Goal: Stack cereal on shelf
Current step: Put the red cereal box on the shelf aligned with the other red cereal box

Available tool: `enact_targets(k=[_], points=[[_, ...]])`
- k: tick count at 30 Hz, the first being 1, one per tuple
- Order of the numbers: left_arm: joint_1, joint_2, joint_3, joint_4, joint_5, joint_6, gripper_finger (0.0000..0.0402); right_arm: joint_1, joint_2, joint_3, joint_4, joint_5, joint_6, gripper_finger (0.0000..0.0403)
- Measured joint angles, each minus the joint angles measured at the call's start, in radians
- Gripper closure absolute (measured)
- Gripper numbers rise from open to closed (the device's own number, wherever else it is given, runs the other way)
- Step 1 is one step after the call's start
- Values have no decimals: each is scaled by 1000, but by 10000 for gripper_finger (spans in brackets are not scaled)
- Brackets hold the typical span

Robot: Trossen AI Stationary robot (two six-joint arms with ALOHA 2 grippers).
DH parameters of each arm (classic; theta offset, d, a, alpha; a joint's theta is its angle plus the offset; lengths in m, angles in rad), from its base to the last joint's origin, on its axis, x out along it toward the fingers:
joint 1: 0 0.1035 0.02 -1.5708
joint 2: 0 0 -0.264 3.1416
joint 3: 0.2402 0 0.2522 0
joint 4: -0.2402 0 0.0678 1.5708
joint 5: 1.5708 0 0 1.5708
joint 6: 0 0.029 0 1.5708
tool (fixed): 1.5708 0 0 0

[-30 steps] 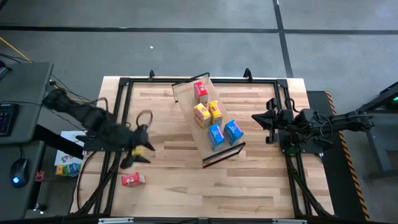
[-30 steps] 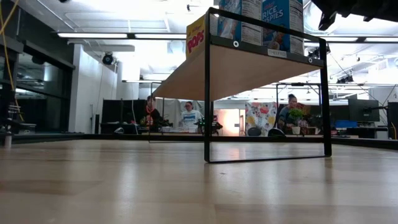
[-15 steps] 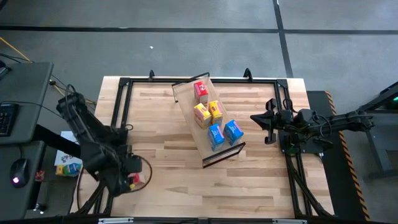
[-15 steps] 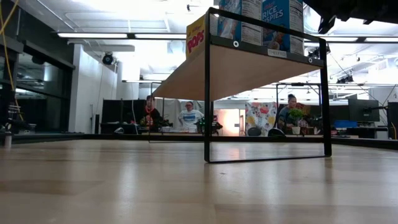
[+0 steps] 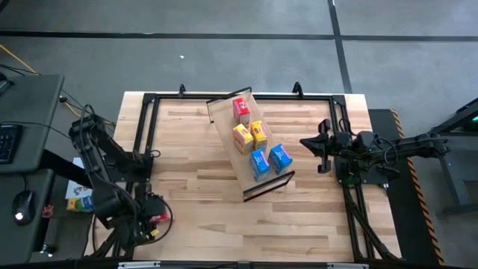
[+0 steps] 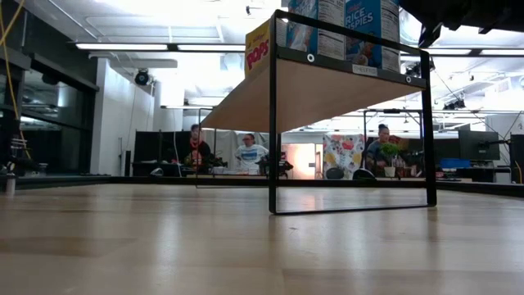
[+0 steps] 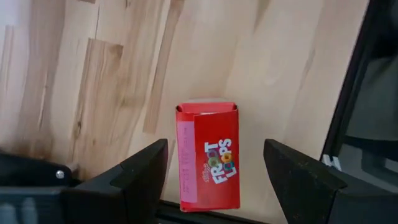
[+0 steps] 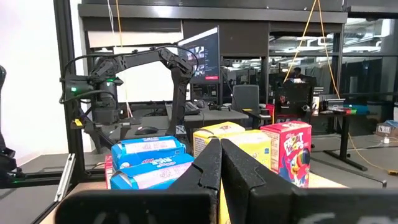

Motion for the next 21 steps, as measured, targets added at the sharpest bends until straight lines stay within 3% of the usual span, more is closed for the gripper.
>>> enact_targets(k=[21], points=[[17, 151, -1, -24, 108, -4, 144, 0, 0, 0, -22, 0, 0, 403]])
